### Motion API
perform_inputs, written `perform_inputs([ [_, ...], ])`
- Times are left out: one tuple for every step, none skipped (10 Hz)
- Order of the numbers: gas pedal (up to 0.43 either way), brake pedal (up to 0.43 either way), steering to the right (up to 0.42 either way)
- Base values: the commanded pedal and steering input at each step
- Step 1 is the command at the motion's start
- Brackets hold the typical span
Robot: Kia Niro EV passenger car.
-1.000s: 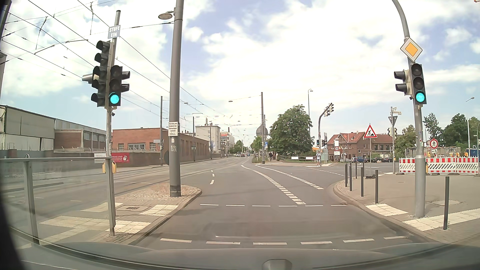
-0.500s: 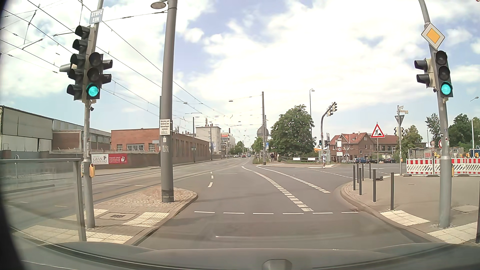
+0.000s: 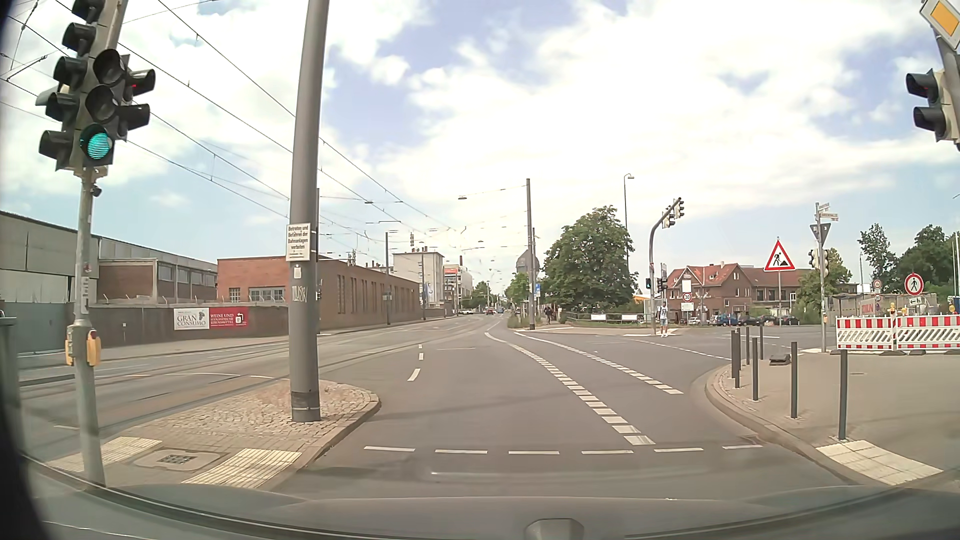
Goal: Follow the waypoints while adhering to traffic rules and regulations
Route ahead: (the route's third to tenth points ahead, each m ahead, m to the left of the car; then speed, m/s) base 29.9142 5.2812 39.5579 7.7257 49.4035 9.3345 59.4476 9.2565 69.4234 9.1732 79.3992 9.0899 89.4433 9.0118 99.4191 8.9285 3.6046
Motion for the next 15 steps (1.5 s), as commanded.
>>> perform_inputs([
  [0.378, 0.024, -0.014],
  [0.37, 0.024, -0.014],
  [0.358, 0.024, -0.014],
  [0.35, 0.024, -0.012],
  [0.331, 0.024, -0.012],
  [0.331, 0.024, -0.012],
  [0.319, 0.024, -0.012],
  [0.319, 0.024, -0.014],
  [0.319, 0.024, -0.016],
  [0.311, 0.024, -0.017],
  [0.311, 0.024, -0.017],
  [0.299, 0.024, -0.017],
  [0.299, 0.024, -0.017],
  [0.287, 0.024, -0.017],
  [0.287, 0.024, -0.017],
])
